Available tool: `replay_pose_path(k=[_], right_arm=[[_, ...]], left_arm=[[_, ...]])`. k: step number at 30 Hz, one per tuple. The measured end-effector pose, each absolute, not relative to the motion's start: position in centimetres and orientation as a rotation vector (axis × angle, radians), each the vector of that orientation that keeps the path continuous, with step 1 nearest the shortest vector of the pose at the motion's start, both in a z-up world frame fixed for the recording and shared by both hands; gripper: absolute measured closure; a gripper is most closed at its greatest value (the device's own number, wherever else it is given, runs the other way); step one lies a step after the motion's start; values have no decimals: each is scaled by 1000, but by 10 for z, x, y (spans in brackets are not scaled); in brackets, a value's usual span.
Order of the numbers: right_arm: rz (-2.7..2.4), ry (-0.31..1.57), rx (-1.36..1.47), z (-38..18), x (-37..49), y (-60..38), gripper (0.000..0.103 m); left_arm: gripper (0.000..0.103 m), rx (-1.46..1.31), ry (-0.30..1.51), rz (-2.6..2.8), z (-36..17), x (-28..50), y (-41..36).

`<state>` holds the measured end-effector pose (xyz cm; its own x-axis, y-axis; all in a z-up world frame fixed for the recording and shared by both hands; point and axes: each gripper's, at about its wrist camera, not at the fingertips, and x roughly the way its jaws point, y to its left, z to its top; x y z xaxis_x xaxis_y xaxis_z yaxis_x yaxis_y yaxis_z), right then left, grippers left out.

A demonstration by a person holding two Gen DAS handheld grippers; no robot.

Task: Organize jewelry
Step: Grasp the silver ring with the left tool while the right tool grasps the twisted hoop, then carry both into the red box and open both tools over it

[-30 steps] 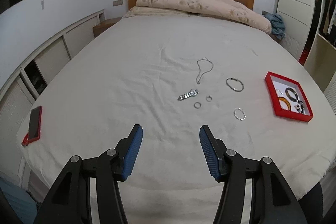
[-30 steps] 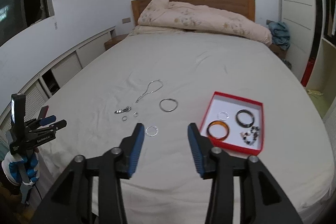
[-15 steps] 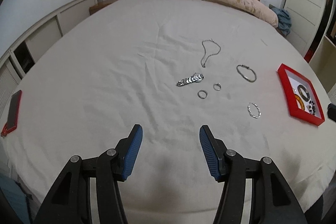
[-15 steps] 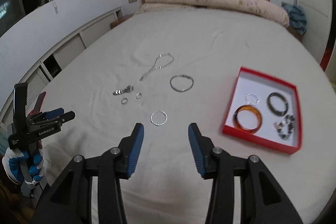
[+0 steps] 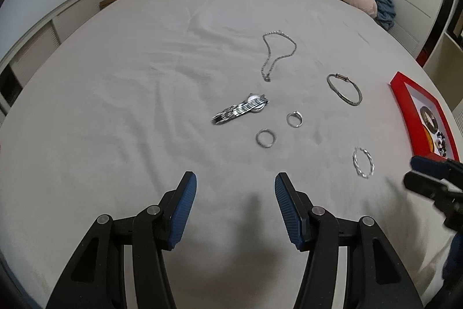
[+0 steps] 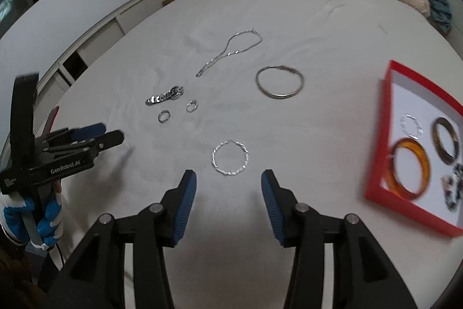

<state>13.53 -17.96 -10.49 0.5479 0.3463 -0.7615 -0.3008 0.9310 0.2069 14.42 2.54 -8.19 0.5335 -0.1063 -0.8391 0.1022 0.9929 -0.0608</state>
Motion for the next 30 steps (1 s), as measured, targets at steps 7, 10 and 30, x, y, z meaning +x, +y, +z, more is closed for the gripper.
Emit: replay_pose_path(k=[7,10,30], right_arm=[[415,945,28,-129,162,-167,54],[423,959,15,-138,170,-162,54],[412,956,-57,-151,176,-153,65]], left_arm=[[47,9,1009,-143,-96,172,10],[47,20,1017,-141,-102,181,6],[83,63,1011,-166,-112,187,-12]])
